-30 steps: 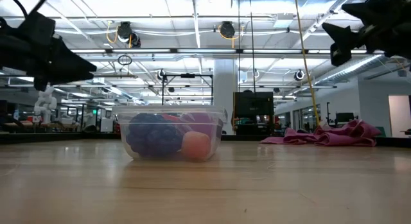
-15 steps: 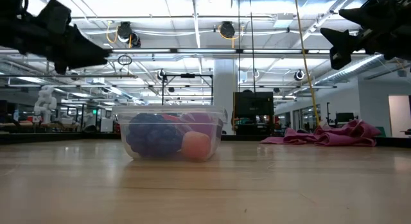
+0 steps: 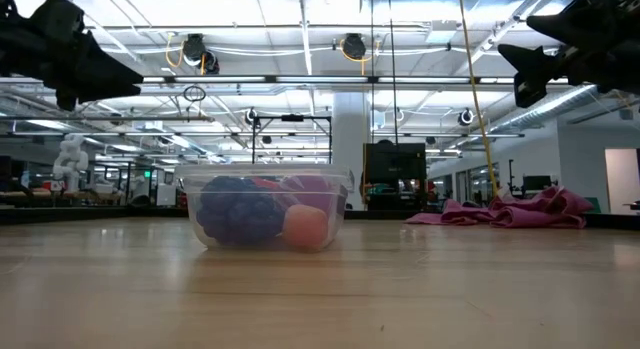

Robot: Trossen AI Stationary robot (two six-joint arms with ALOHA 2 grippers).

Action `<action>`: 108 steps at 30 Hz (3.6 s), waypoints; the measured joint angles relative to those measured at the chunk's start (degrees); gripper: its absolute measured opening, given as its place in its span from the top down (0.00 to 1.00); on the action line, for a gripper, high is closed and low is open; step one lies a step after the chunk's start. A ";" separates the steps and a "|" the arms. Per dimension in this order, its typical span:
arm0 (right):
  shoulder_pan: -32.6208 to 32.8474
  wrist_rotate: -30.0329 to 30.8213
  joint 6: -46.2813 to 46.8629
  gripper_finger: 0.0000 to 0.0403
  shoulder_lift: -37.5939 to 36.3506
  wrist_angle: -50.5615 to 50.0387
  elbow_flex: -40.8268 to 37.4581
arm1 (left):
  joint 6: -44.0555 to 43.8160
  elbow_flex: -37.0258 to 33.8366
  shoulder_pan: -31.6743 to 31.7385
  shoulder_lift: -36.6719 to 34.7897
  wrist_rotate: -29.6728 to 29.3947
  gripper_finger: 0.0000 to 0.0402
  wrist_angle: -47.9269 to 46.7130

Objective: Pick and placing Produce into tupperware
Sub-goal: Return to Home Position

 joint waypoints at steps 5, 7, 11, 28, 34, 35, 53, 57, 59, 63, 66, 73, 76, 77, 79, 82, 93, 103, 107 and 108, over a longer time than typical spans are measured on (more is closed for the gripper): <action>-2.18 -0.28 -0.31 0.50 -0.30 0.18 0.00 | -0.68 -0.35 -2.99 -0.10 -1.47 0.58 -0.49; -2.86 -1.28 0.08 0.50 -0.31 0.07 0.00 | -0.72 -0.36 -4.44 -0.10 -1.49 0.58 -0.99; -3.15 -6.84 0.62 0.50 -0.31 2.51 0.00 | -0.22 -0.85 -7.46 -0.10 -1.30 0.58 -0.88; 8.39 11.58 -5.48 0.50 0.05 -1.70 -0.52 | 3.82 -6.64 -9.78 -0.01 -4.07 0.58 8.52; 15.44 25.60 -10.06 0.50 1.61 -3.04 -0.48 | 3.99 -6.64 -9.78 -0.01 -4.17 0.58 8.75; 15.95 27.43 -10.82 0.50 1.86 -3.11 -0.48 | 3.98 -6.64 -9.78 -0.01 -4.20 0.58 8.70; 16.26 31.06 -15.55 0.50 2.16 -6.95 -0.48 | 2.95 -6.64 -9.78 0.05 -4.25 0.58 8.58; 16.26 31.04 -15.40 0.50 2.16 -6.95 -0.48 | 2.18 -6.64 -9.78 0.08 -3.70 0.58 8.58; 16.26 31.01 -14.79 0.50 2.16 -6.94 -0.48 | 1.26 -6.64 -9.78 0.08 -2.22 0.58 8.58; 16.26 30.95 -14.95 0.50 2.16 -6.95 -0.48 | 1.24 -6.62 -9.78 0.10 -1.45 0.58 8.58; 16.26 30.88 -14.87 0.50 2.16 -6.95 -0.48 | 1.26 -6.62 -9.78 0.10 -1.45 0.58 8.58; 16.26 30.88 -14.87 0.50 2.16 -6.95 -0.48 | 1.30 -6.62 -9.78 0.10 -1.30 0.58 8.58; 16.26 30.88 -14.87 0.50 2.16 -6.94 -0.48 | 1.33 -6.60 -9.78 0.10 -1.30 0.58 8.58; 16.26 30.88 -14.87 0.50 2.16 -6.95 -0.48 | 1.33 -6.60 -9.78 0.10 -1.30 0.58 8.58; 16.26 30.88 -14.86 0.50 2.16 -6.94 -0.47 | 1.35 -6.60 -9.78 0.10 -1.30 0.58 8.58; 16.26 30.88 -14.85 0.50 2.16 -6.94 -0.48 | 1.33 -6.60 -9.78 0.10 -1.30 0.58 8.58; 16.26 30.88 -14.85 0.50 2.16 -6.93 -0.48 | 1.33 -6.60 -9.80 0.10 -1.30 0.58 8.58; 16.26 30.90 -14.85 0.50 2.16 -6.93 -0.46 | 1.33 -6.60 -9.78 0.10 -1.32 0.58 8.58; 16.26 30.91 -14.84 0.50 2.16 -6.95 -0.47 | 1.33 -6.60 -9.80 0.10 -1.32 0.58 8.59; 16.26 30.91 -14.85 0.50 2.16 -6.93 -0.47 | 1.33 -6.60 -9.79 0.10 -1.32 0.58 8.58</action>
